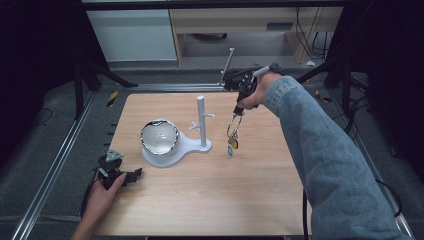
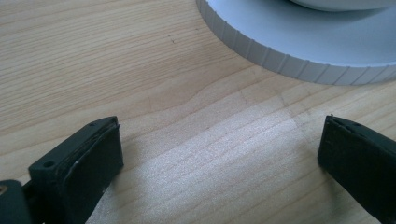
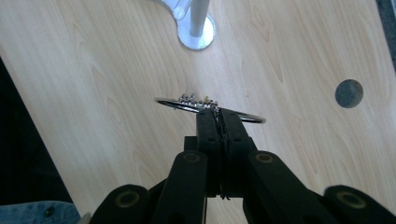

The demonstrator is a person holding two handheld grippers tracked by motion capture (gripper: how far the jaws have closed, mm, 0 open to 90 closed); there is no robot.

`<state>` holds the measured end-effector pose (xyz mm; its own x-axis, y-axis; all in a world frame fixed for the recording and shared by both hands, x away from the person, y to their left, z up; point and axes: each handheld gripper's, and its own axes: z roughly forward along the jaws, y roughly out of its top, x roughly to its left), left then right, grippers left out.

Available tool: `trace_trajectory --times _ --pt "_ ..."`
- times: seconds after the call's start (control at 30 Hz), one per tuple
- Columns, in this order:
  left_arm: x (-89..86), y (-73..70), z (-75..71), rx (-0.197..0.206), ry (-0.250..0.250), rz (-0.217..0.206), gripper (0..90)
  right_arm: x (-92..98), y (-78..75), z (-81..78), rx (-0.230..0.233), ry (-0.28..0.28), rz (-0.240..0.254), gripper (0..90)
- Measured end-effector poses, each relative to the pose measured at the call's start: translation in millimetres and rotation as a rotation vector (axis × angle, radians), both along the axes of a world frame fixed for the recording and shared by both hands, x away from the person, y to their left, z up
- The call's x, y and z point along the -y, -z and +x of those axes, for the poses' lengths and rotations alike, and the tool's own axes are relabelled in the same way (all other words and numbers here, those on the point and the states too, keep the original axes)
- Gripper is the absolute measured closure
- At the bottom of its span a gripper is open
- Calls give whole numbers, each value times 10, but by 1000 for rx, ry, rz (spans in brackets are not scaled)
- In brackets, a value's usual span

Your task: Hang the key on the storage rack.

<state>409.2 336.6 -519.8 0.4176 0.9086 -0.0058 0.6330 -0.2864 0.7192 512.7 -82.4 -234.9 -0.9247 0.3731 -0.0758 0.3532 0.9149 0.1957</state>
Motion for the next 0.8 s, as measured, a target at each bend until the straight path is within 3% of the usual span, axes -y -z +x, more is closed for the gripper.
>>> trace_trajectory --times 0.8 --pt "0 0 0 0 0 0 0 -260 -112 93 -1 -28 -9 884"
